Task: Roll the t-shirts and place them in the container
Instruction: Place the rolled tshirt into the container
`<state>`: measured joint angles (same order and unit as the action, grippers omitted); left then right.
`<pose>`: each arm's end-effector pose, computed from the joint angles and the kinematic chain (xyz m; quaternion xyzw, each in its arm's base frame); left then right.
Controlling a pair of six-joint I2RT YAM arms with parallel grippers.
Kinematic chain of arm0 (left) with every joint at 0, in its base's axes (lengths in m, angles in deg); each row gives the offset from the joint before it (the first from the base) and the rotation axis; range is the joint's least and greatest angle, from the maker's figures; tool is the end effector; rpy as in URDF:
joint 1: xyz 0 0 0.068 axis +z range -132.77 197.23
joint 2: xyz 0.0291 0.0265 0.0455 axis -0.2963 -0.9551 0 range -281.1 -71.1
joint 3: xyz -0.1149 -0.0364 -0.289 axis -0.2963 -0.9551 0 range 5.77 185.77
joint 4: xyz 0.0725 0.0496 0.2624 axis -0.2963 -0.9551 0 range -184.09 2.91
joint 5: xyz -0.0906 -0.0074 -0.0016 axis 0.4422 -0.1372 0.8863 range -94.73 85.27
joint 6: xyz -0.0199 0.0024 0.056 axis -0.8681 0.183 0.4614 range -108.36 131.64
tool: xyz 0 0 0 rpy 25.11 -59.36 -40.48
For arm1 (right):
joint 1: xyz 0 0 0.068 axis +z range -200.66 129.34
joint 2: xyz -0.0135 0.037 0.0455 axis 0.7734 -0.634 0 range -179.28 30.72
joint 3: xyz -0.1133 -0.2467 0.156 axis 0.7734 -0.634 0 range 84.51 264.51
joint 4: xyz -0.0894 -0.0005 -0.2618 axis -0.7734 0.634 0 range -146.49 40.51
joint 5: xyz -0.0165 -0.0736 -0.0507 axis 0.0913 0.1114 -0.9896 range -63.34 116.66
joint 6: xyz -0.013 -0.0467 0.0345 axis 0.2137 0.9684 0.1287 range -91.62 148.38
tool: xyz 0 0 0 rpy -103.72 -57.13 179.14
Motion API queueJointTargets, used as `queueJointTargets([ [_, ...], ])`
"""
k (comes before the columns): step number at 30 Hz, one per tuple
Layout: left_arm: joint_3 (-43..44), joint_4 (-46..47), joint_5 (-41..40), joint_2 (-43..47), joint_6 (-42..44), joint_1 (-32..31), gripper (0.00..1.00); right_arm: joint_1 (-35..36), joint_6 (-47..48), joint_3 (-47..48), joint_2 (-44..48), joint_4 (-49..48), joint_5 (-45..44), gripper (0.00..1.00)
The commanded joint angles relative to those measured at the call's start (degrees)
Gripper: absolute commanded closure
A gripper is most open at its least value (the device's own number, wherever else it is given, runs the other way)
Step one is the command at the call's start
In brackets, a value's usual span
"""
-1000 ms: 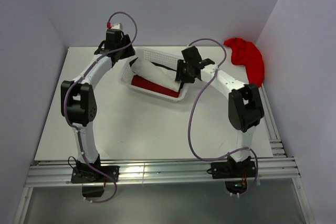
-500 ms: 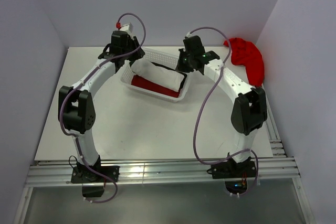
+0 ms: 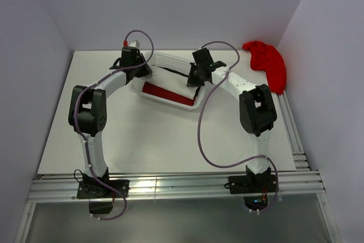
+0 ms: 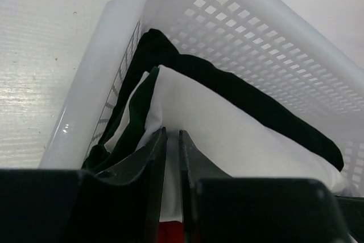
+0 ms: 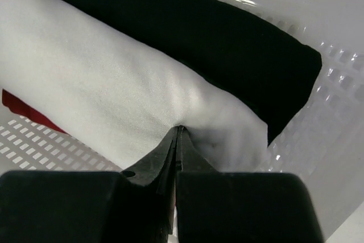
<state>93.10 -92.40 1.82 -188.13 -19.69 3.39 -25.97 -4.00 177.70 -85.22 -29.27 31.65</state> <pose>0.4954 -0.1272 0.2409 -0.1086 0.8793 -0.2238 0.4061 0.4464 0.2094 0.2526 0.0481 0.9376 0.1993 0.2808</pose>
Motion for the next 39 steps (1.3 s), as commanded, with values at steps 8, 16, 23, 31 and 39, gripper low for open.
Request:
queueJointTargets([
  [8, -3.0, 3.2, -2.2, 5.3, 1.1, -0.4, 0.76, -1.4, 0.5, -3.5, 7.2, -1.6, -1.8, 0.94],
  [16, -4.7, 0.4, -2.1, 19.0, 3.5, -1.2, 0.42, -1.6, 2.1, -7.8, 19.7, -2.9, -3.5, 0.5],
  [23, -10.8, -3.8, -2.4, 32.2, 2.3, -2.2, 0.31, -1.7, 4.1, -14.8, 28.7, -1.0, -4.9, 0.3],
  [31, -29.1, -0.1, -2.4, 49.4, -3.5, -3.6, 0.01, -1.7, 5.7, -35.1, 45.0, -9.5, -4.0, 0.06],
  [39, -42.8, -2.8, -5.0, 66.2, -6.5, -5.7, 0.0, 3.7, 5.1, -47.5, 50.8, -14.4, -7.1, 0.02],
])
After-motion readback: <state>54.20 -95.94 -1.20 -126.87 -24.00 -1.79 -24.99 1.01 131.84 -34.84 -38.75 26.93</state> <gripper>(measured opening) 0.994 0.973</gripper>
